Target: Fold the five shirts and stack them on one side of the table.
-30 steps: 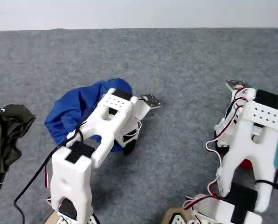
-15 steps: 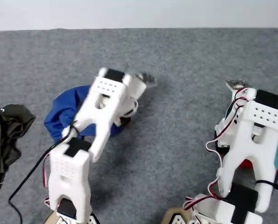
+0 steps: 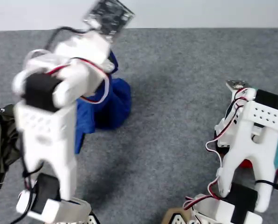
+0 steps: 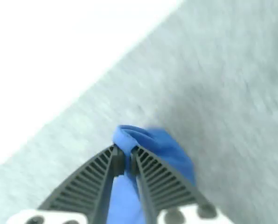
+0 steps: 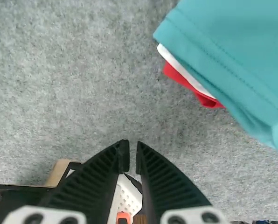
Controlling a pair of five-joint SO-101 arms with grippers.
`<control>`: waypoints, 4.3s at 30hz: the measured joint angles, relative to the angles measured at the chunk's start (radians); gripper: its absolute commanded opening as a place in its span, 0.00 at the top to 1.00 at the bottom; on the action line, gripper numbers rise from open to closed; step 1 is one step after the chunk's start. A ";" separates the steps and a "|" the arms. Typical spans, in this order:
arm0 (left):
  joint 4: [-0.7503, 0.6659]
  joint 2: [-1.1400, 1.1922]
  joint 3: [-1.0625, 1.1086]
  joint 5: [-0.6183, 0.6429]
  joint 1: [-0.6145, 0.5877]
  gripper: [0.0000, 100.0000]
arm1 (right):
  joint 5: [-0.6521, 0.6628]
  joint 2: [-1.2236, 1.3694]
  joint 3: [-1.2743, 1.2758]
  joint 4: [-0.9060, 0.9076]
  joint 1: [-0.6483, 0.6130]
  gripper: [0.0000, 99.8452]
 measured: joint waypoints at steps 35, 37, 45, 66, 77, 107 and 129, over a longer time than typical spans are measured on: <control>-0.256 -0.061 0.770 -0.141 -0.944 1.00 | 0.018 0.388 -0.341 -0.253 -0.970 0.77; -0.302 -0.061 0.824 -0.141 -0.945 1.00 | 0.018 0.488 -0.442 -0.233 -1.036 0.77; -0.448 -0.061 0.985 -0.141 -0.961 1.00 | 0.023 0.822 -0.733 -0.219 -1.217 0.76; -0.479 -0.061 1.020 -0.092 -1.007 1.00 | 0.025 1.278 -1.536 -0.063 -1.145 0.99; -0.439 -0.110 0.962 -0.092 -1.002 1.00 | 0.081 1.278 -1.820 0.000 -1.060 0.99; -0.437 -0.094 0.988 -0.092 -1.003 1.00 | -0.002 0.916 -1.155 0.000 -1.036 0.79; -0.437 -0.094 1.005 -0.092 -1.003 1.00 | -0.066 1.149 -1.109 -0.241 -1.172 0.79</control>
